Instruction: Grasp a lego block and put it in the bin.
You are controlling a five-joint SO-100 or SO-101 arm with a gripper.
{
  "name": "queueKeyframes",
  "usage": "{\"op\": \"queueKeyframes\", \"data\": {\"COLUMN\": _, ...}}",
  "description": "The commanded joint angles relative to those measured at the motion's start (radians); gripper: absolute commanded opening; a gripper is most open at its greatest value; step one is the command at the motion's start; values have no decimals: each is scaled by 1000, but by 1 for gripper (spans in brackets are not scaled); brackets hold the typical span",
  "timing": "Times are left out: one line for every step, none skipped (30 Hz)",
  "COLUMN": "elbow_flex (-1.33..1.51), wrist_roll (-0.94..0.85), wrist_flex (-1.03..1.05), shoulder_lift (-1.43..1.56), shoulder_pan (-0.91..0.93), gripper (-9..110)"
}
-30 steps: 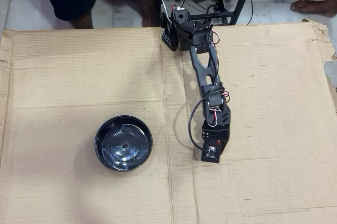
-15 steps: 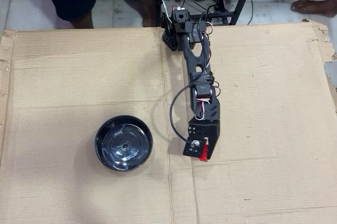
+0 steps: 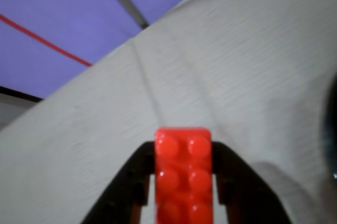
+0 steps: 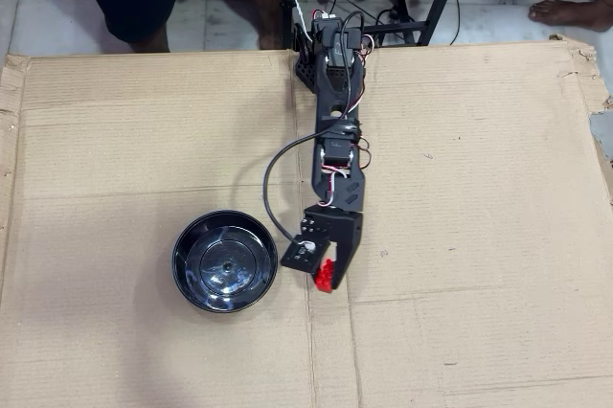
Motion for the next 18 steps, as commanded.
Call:
{"op": "queueKeyframes", "data": {"elbow_flex": -28, "wrist_roll": -78, "wrist_flex": -14, "shoulder_lift": 78, "shoulder_pan": 35, "gripper": 0}}
{"op": "queueKeyframes", "data": {"elbow_flex": -28, "wrist_roll": -104, "wrist_flex": -14, "shoulder_lift": 78, "shoulder_pan": 49, "gripper": 0}}
{"op": "queueKeyframes", "data": {"elbow_flex": -26, "wrist_roll": -130, "wrist_flex": -14, "shoulder_lift": 78, "shoulder_pan": 63, "gripper": 0}}
{"op": "queueKeyframes", "data": {"elbow_flex": -26, "wrist_roll": -158, "wrist_flex": -14, "shoulder_lift": 77, "shoulder_pan": 77, "gripper": 0}}
{"op": "queueKeyframes", "data": {"elbow_flex": -26, "wrist_roll": -187, "wrist_flex": -15, "shoulder_lift": 77, "shoulder_pan": 91, "gripper": 0}}
{"op": "queueKeyframes", "data": {"elbow_flex": -26, "wrist_roll": -215, "wrist_flex": -15, "shoulder_lift": 77, "shoulder_pan": 106, "gripper": 0}}
{"op": "queueKeyframes", "data": {"elbow_flex": -26, "wrist_roll": -242, "wrist_flex": -15, "shoulder_lift": 77, "shoulder_pan": 120, "gripper": 0}}
{"op": "queueKeyframes", "data": {"elbow_flex": -26, "wrist_roll": -267, "wrist_flex": -15, "shoulder_lift": 77, "shoulder_pan": 135, "gripper": 0}}
{"op": "queueKeyframes", "data": {"elbow_flex": -31, "wrist_roll": -291, "wrist_flex": -15, "shoulder_lift": 77, "shoulder_pan": 150, "gripper": 0}}
{"op": "queueKeyframes", "data": {"elbow_flex": -34, "wrist_roll": -314, "wrist_flex": -15, "shoulder_lift": 77, "shoulder_pan": 164, "gripper": 0}}
{"op": "queueKeyframes", "data": {"elbow_flex": -38, "wrist_roll": -334, "wrist_flex": -15, "shoulder_lift": 77, "shoulder_pan": 178, "gripper": 0}}
{"op": "queueKeyframes", "data": {"elbow_flex": -40, "wrist_roll": -353, "wrist_flex": -17, "shoulder_lift": 78, "shoulder_pan": 190, "gripper": 0}}
{"op": "queueKeyframes", "data": {"elbow_flex": -40, "wrist_roll": -367, "wrist_flex": -17, "shoulder_lift": 78, "shoulder_pan": 201, "gripper": 0}}
{"op": "queueKeyframes", "data": {"elbow_flex": -41, "wrist_roll": -374, "wrist_flex": -17, "shoulder_lift": 80, "shoulder_pan": 210, "gripper": 0}}
{"op": "queueKeyframes", "data": {"elbow_flex": -41, "wrist_roll": -376, "wrist_flex": -17, "shoulder_lift": 80, "shoulder_pan": 221, "gripper": 0}}
{"op": "queueKeyframes", "data": {"elbow_flex": -41, "wrist_roll": -382, "wrist_flex": -18, "shoulder_lift": 80, "shoulder_pan": 230, "gripper": 0}}
{"op": "queueKeyframes", "data": {"elbow_flex": -41, "wrist_roll": -393, "wrist_flex": -18, "shoulder_lift": 80, "shoulder_pan": 238, "gripper": 0}}
{"op": "queueKeyframes", "data": {"elbow_flex": -41, "wrist_roll": -403, "wrist_flex": -18, "shoulder_lift": 80, "shoulder_pan": 247, "gripper": 0}}
